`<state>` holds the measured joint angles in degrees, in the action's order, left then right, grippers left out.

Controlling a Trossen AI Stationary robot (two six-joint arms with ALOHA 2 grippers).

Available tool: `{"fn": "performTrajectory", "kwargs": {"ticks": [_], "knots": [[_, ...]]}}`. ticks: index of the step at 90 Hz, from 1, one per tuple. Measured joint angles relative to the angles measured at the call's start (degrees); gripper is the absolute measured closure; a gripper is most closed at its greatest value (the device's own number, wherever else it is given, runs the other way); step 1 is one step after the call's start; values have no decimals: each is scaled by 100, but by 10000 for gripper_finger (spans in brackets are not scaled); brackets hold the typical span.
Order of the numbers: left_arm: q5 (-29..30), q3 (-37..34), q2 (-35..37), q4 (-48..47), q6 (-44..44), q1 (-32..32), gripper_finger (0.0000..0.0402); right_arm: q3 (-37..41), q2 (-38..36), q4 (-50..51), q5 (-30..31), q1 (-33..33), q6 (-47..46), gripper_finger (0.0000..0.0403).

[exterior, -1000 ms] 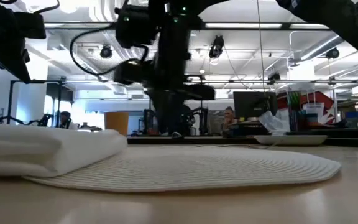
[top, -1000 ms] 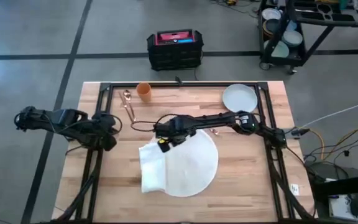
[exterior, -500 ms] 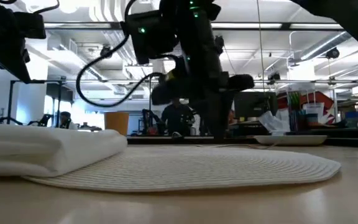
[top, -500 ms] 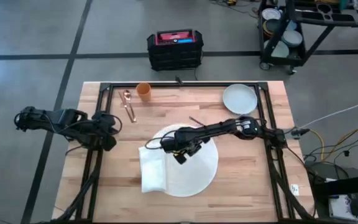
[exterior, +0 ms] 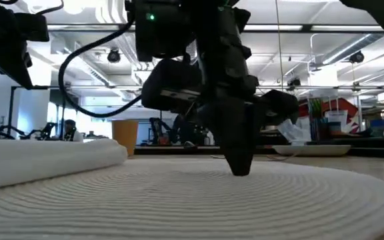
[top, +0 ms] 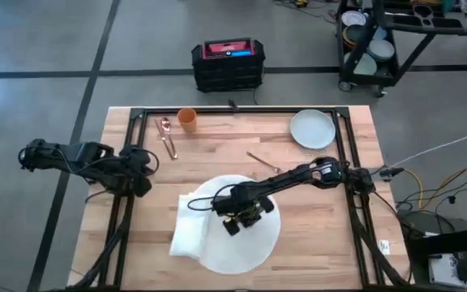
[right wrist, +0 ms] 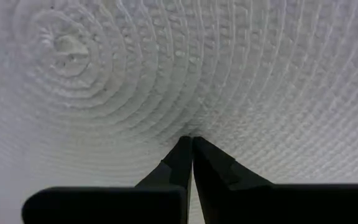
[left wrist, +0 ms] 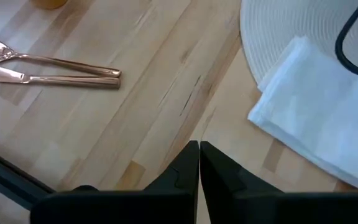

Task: Set table place
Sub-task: Adjust the white mat on the table, then move the orange cup to the top center of the table

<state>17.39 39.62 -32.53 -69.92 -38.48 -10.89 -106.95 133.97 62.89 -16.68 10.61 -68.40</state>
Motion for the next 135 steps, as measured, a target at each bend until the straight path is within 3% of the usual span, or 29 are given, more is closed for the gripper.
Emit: {"fn": "performTrajectory", "kwargs": {"ticks": [43, 68, 77, 97, 106, 113, 124, 130, 135], "knots": [[0, 0, 2, 1, 0, -1, 402, 119, -4, 319, 474, -50, 157, 403], [0, 0, 2, -3, 0, -1, 402, -193, -325, 473, 750, -44, 195, 403], [0, 0, 4, 2, 0, -1, 402, -253, -614, 543, 1203, -69, 99, 403], [-35, 141, -85, 466, -103, 1, 402, -545, -1097, 446, 2884, -588, 259, 403], [45, 387, -266, 1056, 554, 26, 402, -641, -1334, 201, 3426, -904, 308, 403], [515, 627, -559, 1461, 1521, 89, 402, -668, -1499, -68, 3695, -1157, 586, 403], [2094, 981, -1186, 2086, 3085, 367, 402, -693, -1835, -537, 3748, -1544, 1619, 403], [2856, 1179, -1540, 2441, 3491, 740, 402, -694, -2018, -534, 3775, -1717, 1956, 403], [2992, 1344, -1814, 2607, 3641, 1211, 402, -694, -2140, -518, 3782, -1830, 2138, 403]]}}
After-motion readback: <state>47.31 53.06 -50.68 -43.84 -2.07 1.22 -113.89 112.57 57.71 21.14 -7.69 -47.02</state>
